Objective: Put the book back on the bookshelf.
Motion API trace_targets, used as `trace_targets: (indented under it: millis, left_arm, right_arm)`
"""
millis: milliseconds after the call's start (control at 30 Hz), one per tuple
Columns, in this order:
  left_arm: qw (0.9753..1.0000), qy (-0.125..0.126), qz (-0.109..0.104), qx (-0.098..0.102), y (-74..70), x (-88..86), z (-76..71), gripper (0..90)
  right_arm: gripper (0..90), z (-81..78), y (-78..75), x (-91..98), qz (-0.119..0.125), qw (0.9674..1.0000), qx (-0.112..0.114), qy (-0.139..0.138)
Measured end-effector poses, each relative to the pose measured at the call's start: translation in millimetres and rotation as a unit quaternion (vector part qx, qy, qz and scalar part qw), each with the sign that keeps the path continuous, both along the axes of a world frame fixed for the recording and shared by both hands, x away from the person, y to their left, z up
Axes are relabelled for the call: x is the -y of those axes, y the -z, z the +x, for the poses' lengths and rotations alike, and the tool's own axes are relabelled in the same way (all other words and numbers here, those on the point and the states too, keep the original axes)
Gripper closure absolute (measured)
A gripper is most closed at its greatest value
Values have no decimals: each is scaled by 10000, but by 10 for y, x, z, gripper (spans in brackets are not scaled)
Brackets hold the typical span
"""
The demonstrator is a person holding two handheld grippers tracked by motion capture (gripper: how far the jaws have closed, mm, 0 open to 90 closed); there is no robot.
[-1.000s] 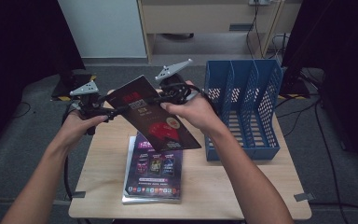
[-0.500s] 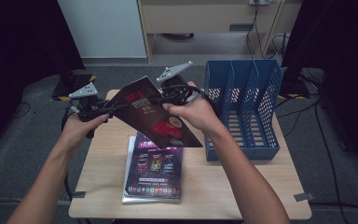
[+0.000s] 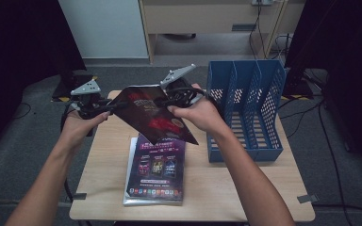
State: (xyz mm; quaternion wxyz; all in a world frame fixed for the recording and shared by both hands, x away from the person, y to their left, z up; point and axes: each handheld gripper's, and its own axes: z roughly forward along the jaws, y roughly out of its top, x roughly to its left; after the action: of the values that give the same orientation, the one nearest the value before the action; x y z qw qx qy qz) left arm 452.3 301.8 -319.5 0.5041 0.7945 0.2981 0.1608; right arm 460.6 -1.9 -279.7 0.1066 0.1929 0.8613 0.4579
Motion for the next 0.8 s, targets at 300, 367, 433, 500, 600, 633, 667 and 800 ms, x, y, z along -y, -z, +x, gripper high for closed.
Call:
trace_targets:
  millis: [300, 367, 433, 500, 600, 633, 667, 800]
  left_arm:
    - [9996, 53, 259, 51, -43, 86, -18, 774]
    - [9996, 67, 278, 71, -51, 102, -17, 775]
    - [9995, 81, 311, 66, -62, 110, -11, 776]
    - [9993, 113, 345, 64, -77, 118, -9, 777]
    - [9992, 161, 367, 74, -102, 141, -15, 776]
    - [9991, 181, 378, 82, -111, 153, -18, 776]
    - [9990, 188, 394, 85, -116, 164, -21, 776]
    - [9987, 194, 464, 91, -127, 174, -19, 775]
  right_arm:
    - [774, -19, -29, 49, 31, 10000, -3, 67]
    - [764, -25, -44, 41, -103, 9999, 50, 66]
    - [764, -20, -41, 39, -137, 9999, 77, 71]
    - [767, 0, -36, 45, -120, 9999, 52, 102]
    - [760, 29, -19, 34, -141, 9998, 51, 105]
    - [755, 32, -11, 22, -170, 9998, 63, 116]
    - [756, 38, 4, 1, -259, 9996, 88, 102]
    - [782, 42, 35, -30, -349, 9993, 117, 61]
